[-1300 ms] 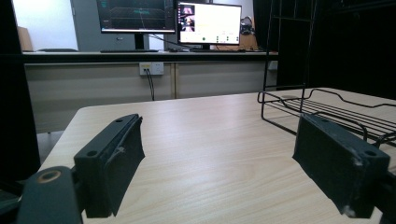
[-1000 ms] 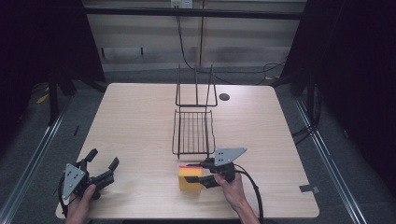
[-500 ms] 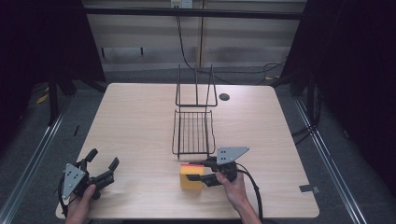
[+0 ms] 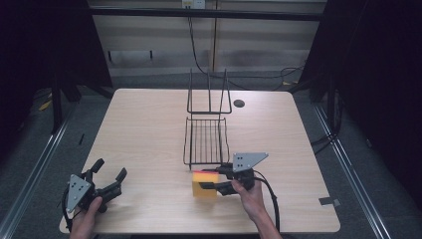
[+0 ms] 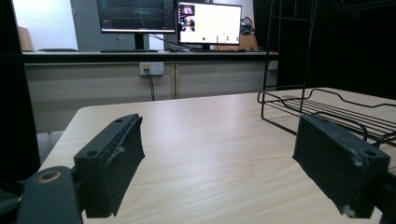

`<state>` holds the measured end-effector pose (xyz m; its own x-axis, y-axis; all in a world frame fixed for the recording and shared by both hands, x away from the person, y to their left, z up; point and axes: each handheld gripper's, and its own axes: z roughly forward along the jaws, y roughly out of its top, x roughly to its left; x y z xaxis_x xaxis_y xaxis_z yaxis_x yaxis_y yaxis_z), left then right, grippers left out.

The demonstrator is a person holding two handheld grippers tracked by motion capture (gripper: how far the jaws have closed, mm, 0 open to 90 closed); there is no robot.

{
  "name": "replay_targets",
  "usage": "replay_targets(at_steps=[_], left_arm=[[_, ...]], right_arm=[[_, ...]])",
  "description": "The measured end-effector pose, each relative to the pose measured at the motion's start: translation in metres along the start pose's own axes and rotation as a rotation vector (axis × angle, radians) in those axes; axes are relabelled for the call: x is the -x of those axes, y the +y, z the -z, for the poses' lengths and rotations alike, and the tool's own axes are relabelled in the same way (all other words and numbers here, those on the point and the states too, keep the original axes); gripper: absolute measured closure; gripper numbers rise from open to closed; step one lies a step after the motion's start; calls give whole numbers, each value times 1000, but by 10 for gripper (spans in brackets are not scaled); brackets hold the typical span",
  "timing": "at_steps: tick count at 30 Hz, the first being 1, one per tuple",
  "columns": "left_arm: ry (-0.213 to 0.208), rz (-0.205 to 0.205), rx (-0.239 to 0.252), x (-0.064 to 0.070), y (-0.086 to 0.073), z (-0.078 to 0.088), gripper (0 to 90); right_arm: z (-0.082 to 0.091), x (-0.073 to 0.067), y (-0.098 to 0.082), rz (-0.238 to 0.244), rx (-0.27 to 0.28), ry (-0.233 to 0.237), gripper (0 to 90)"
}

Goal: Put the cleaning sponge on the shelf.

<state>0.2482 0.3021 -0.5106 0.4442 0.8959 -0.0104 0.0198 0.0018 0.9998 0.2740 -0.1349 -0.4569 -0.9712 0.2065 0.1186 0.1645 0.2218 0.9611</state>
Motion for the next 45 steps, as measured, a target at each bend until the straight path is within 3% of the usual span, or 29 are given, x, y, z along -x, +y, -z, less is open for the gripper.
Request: replay_targets(at_steps=[18, 24, 27, 31, 35, 45], left_arm=[[0, 0, 0, 0, 0, 0, 156], [0, 0, 0, 0, 0, 0, 156], [0, 0, 0, 0, 0, 0, 156], [0, 0, 0, 0, 0, 0, 156], [0, 1, 1, 0, 0, 0, 155], [0, 0, 0, 0, 0, 0, 155]], right_arm=[[4, 6, 19, 21, 0, 3, 593], [6, 9, 34, 44, -6, 2, 593], [7, 13, 37, 29, -1, 12, 593], [6, 19, 44, 48, -4, 18, 593], [7, 25, 52, 62, -10, 10, 593], [10, 45, 61, 43, -16, -14, 593]])
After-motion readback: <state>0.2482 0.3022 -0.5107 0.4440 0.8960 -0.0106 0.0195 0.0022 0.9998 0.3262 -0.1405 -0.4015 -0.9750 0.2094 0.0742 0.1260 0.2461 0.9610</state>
